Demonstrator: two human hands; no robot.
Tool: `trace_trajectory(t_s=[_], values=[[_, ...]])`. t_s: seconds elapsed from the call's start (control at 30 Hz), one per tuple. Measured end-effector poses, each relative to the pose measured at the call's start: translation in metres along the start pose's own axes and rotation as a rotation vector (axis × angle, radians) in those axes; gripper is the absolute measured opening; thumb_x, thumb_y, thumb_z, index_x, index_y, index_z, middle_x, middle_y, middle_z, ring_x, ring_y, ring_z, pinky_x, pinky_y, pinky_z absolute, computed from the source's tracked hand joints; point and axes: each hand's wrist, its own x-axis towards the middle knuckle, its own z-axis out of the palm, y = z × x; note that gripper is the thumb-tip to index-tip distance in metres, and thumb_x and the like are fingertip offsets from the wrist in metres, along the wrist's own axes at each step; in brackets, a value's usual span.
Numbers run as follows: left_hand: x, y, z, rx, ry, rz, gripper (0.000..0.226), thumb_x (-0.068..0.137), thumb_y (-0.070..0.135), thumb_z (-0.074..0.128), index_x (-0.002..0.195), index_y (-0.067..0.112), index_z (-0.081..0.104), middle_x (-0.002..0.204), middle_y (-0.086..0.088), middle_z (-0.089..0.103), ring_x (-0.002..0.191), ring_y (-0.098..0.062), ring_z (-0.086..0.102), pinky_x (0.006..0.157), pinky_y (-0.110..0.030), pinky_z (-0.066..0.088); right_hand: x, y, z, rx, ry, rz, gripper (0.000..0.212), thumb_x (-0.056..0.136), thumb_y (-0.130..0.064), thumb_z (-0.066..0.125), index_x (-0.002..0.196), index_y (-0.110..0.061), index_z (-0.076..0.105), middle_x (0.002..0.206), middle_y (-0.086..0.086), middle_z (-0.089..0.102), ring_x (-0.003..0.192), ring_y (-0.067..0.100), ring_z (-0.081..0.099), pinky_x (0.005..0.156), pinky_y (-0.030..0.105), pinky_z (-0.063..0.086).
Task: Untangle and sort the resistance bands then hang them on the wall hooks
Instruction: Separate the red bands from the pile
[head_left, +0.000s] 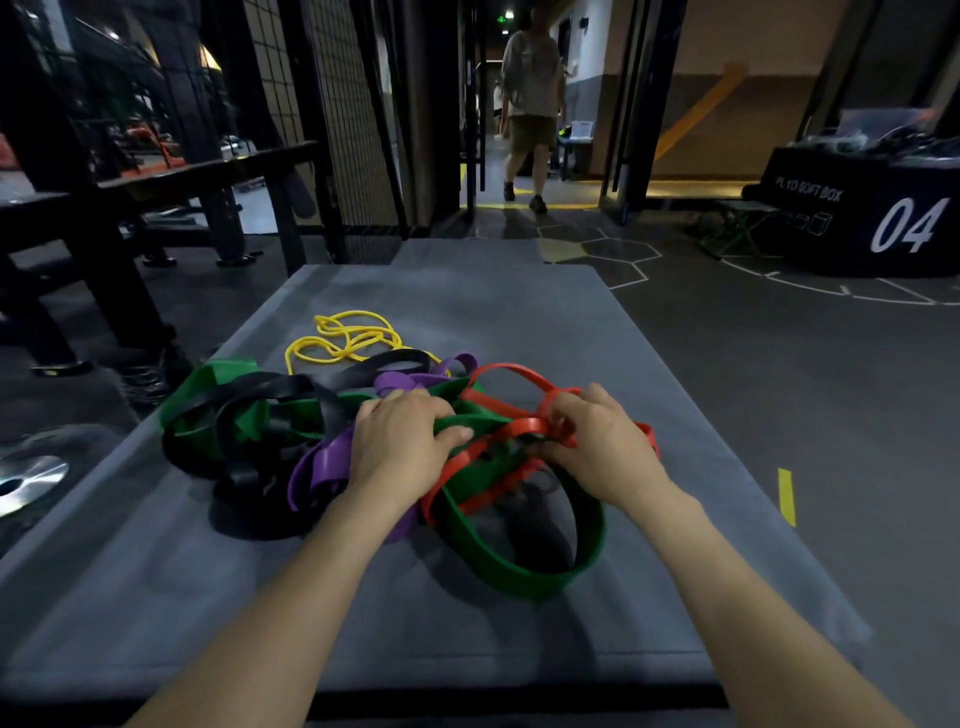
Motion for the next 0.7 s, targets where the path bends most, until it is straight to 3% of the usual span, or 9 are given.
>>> trace_trajectory(t_s=[0.13,0.23,0.33,0.4,0.5,0.57,0.63,0.7], values=[[-0.005,-0.006,-0.005,-0.106,0.102,-0.032,0.021,0.084,0.039,0.062,0.097,0.025,0.071,0.095,-0.003,0.064,0.101,-0.025,0.054,0.087,-0.035,0.035,0.000,-0.011,-0.008,0.189,-0.031,-0.031,0.033,0.071,-0.040,0.075,0.085,-0.016,0.058,0.099,0.002,0.048,0.093,0.017,0.050,0.076,0.025,0.038],[-0.011,-0.010,-0.005,-0.158,0.110,0.045,0.018,0.079,0.034,0.068,0.093,0.025,0.075,0.088,-0.002,0.065,0.095,-0.026,0.057,0.084,-0.036,0.038,-0.005,-0.013,-0.011,0.347,-0.072,-0.015,0.027,0.075,-0.041,0.072,0.075,-0.018,0.059,0.100,0.001,0.053,0.093,0.012,0.053,0.082,0.024,0.040],[-0.016,-0.016,-0.009,-0.112,-0.015,0.152,0.021,0.080,0.037,0.067,0.098,0.028,0.074,0.091,0.000,0.066,0.097,-0.024,0.056,0.085,-0.033,0.035,-0.005,-0.009,-0.009,0.447,-0.099,0.018,0.031,0.077,-0.038,0.070,0.075,-0.008,0.063,0.095,0.007,0.064,0.091,0.016,0.061,0.084,0.032,0.047],[-0.020,-0.023,-0.014,0.006,-0.143,0.215,0.024,0.083,0.043,0.061,0.100,0.032,0.072,0.095,0.002,0.066,0.100,-0.020,0.057,0.086,-0.031,0.035,-0.006,-0.006,-0.010,0.511,-0.179,0.048,0.029,0.081,-0.034,0.068,0.077,-0.006,0.064,0.083,0.009,0.068,0.076,0.016,0.063,0.075,0.032,0.050],[-0.023,-0.027,-0.022,0.031,-0.167,0.141,0.042,0.089,0.056,0.043,0.084,0.024,0.070,0.087,-0.003,0.068,0.092,-0.025,0.062,0.073,-0.031,0.038,-0.012,0.000,-0.008,0.292,-0.315,0.008,0.017,0.086,-0.024,0.064,0.088,-0.008,0.067,0.082,0.002,0.064,0.071,0.011,0.057,0.063,0.014,0.042],[-0.023,-0.021,-0.025,0.078,-0.131,0.039,0.050,0.092,0.058,0.032,0.082,0.024,0.068,0.090,-0.002,0.070,0.093,-0.028,0.063,0.068,-0.030,0.039,-0.013,0.004,-0.006,0.237,-0.292,-0.001,0.011,0.086,-0.017,0.063,0.094,-0.010,0.067,0.087,-0.003,0.062,0.080,0.013,0.059,0.071,0.015,0.044],[-0.018,-0.013,-0.021,0.130,-0.076,0.014,0.040,0.091,0.055,0.038,0.086,0.026,0.065,0.095,0.002,0.069,0.095,-0.025,0.063,0.068,-0.029,0.039,-0.012,0.008,-0.005,0.262,-0.239,0.018,0.010,0.084,-0.011,0.064,0.093,-0.012,0.066,0.085,-0.007,0.060,0.083,0.014,0.059,0.073,0.015,0.045],[-0.012,-0.005,-0.019,0.081,-0.018,0.042,0.021,0.086,0.047,0.056,0.092,0.028,0.058,0.101,0.007,0.065,0.097,-0.020,0.062,0.070,-0.029,0.040,-0.012,0.009,-0.007,0.252,-0.239,0.020,0.010,0.081,-0.009,0.066,0.087,-0.016,0.064,0.076,-0.014,0.055,0.072,0.006,0.054,0.061,0.006,0.039]])
